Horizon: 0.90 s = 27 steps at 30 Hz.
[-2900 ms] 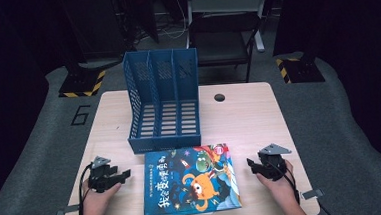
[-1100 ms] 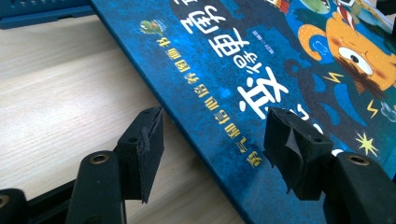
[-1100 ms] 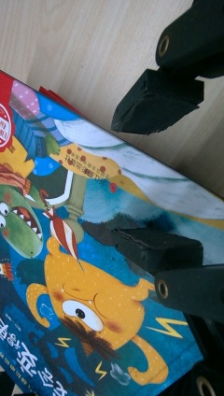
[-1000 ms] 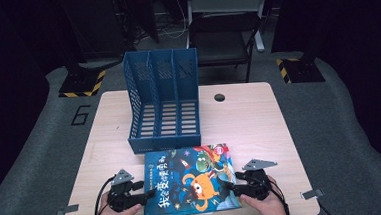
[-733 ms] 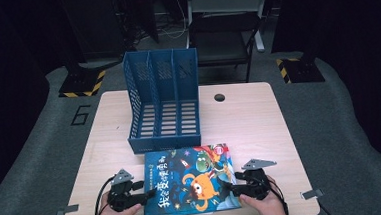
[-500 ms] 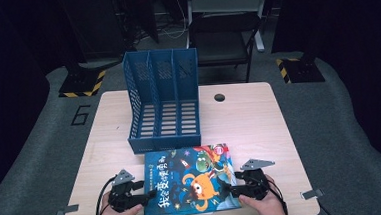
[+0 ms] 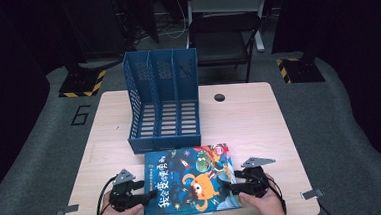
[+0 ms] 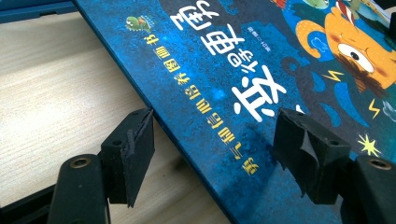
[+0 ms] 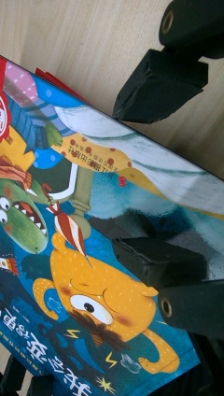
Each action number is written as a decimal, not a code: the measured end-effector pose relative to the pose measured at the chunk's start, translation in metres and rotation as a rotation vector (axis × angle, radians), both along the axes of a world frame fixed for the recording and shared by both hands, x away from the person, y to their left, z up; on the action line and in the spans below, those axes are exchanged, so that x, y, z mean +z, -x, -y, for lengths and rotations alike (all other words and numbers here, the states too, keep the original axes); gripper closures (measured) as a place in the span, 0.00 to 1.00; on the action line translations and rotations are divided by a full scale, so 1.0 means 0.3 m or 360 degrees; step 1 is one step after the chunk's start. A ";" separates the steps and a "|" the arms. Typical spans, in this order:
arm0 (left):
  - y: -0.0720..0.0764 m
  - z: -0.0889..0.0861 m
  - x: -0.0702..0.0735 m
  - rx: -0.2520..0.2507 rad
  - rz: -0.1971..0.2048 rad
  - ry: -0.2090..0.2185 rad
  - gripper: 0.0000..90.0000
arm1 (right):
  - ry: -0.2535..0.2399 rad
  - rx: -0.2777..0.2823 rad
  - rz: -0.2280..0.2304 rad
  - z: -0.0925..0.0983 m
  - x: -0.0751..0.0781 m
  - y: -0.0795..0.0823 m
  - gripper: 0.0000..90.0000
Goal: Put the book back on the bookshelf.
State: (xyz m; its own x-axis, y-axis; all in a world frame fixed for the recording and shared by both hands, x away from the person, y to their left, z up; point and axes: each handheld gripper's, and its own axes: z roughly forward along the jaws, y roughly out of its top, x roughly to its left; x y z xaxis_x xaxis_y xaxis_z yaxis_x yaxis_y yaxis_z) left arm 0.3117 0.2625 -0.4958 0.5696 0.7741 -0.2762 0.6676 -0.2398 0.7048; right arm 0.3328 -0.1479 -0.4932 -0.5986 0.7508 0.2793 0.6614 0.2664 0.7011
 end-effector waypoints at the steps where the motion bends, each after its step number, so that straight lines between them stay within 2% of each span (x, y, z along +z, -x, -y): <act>1: 0.000 0.002 -0.002 0.0014 0.0008 0.0010 0.33 | 0.0000 -0.0001 0.0000 0.000 0.001 -0.001 0.36; 3: 0.000 -0.002 0.000 0.0008 -0.0013 0.0012 0.34 | -0.0004 -0.0007 -0.0004 0.001 0.002 0.000 0.36; 7: 0.000 -0.001 -0.002 0.0039 0.0006 0.0023 0.35 | 0.0010 0.0004 0.0009 -0.004 0.008 0.004 0.36; 9: -0.004 -0.013 0.002 0.0026 -0.0014 0.0017 0.35 | 0.0016 0.0021 0.0028 -0.008 0.009 0.005 0.36; 12: -0.006 -0.019 0.000 0.0074 -0.0006 0.0039 0.36 | 0.0023 0.0040 0.0049 -0.018 0.012 0.009 0.37; 17: -0.009 -0.032 0.002 0.0093 -0.0017 0.0038 0.36 | 0.0018 0.0048 0.0063 -0.034 0.011 0.002 0.37; 21: -0.017 -0.042 0.003 0.0106 0.0010 0.0035 0.36 | 0.0016 0.0040 0.0056 -0.047 0.015 0.002 0.37; 22: -0.018 -0.047 0.006 0.0095 -0.0004 0.0031 0.36 | 0.0020 0.0055 0.0086 -0.049 0.014 -0.002 0.37; 27: -0.024 -0.055 0.003 0.0132 0.0011 0.0041 0.36 | 0.0035 0.0065 0.0093 -0.064 0.017 -0.004 0.37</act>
State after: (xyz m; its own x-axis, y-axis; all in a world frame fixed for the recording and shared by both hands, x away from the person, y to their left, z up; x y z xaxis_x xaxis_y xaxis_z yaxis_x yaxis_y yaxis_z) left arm 0.3190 0.2791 -0.4948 0.5058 0.8114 -0.2930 0.6794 -0.1654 0.7149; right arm 0.3339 -0.1285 -0.4880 -0.6437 0.7310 0.2265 0.6077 0.3084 0.7318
